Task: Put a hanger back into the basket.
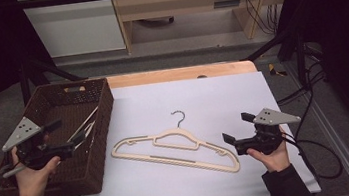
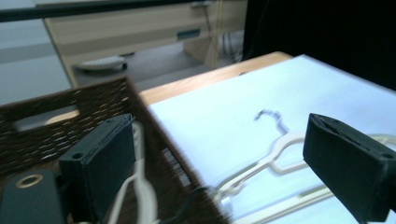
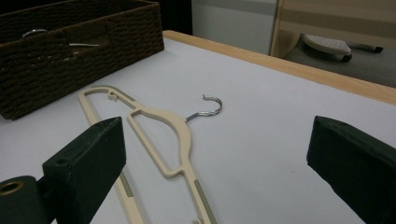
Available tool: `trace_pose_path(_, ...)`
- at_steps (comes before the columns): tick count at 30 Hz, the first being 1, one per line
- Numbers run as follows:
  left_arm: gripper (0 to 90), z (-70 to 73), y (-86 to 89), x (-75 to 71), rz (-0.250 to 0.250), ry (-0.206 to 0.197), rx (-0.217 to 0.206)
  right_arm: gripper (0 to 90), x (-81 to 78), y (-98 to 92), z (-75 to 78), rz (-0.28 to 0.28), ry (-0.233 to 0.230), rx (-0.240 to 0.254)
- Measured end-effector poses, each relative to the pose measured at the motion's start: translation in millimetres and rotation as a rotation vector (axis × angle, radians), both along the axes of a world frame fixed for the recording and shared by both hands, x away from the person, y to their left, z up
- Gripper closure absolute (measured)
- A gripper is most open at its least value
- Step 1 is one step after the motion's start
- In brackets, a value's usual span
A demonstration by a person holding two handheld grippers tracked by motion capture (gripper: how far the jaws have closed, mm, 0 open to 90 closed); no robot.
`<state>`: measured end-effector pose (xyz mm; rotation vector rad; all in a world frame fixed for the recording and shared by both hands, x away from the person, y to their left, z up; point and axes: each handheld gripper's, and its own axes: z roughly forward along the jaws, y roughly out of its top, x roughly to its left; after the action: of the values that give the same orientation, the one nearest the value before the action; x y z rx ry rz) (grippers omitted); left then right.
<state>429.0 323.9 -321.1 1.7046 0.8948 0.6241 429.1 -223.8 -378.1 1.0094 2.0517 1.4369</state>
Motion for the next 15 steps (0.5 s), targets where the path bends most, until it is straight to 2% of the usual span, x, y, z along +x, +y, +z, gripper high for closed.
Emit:
trace_pose_path(4, 8.9, -3.7, -16.9, -9.8, -0.041, -0.011, -0.03, 5.1, 1.4, 2.4, 1.0, 0.008, 0.002, 0.003)
trace_pose_path(8, 8.9, -11.4, -32.9, -16.8, -0.076, -0.005, -0.055, 5.5, 5.3, 6.1, 1.3, 0.018, 0.005, 0.005)
trace_pose_path(11, 9.0, -19.0, -44.8, -20.7, -0.091, -0.005, -0.025, 5.7, 8.8, 11.3, 0.4, 0.031, 0.013, 0.0)
trace_pose_path(15, 9.1, -29.0, -56.6, -24.3, -0.123, 0.003, -0.015, 5.9, 13.9, 18.9, -2.1, 0.043, 0.023, -0.014)
